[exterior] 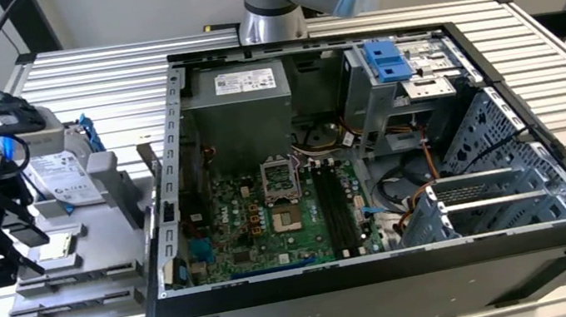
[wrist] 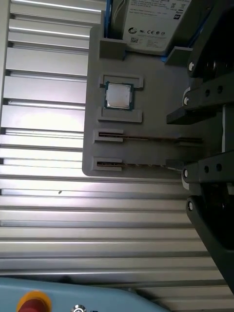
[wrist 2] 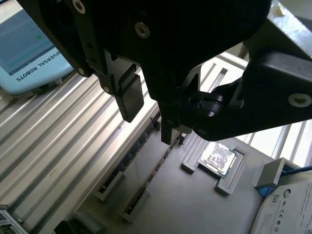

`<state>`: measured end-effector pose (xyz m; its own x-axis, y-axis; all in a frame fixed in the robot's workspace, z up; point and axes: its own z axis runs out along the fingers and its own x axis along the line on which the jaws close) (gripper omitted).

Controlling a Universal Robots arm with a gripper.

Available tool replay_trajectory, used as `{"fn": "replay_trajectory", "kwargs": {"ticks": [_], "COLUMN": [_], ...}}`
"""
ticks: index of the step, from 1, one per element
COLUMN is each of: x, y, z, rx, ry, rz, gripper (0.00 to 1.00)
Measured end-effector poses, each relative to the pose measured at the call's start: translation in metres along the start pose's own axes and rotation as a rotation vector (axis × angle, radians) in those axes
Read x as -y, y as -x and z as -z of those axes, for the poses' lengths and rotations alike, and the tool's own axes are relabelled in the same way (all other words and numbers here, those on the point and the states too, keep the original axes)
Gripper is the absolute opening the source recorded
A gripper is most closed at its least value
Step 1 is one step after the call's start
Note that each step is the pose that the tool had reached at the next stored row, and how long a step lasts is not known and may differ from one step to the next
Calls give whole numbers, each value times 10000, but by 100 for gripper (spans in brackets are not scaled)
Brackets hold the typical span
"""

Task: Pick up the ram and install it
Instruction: 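Pick up the ram and move it above insertion slot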

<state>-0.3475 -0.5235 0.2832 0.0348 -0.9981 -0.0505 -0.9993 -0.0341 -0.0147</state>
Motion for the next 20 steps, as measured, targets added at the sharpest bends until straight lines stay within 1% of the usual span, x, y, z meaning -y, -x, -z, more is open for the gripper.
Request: {"fn": "replay_trajectory", "kwargs": {"ticks": [8, 15, 17, 20], "x": [0, -1, -1, -2], "y": [-1, -3, -4, -7], "z": [-19, -59, -84, -138], "rx": [1, 1, 0, 2], "ry": [0, 1, 2, 0], "rz": [0, 0, 6, 10], "gripper": [100, 100, 100, 100]}}
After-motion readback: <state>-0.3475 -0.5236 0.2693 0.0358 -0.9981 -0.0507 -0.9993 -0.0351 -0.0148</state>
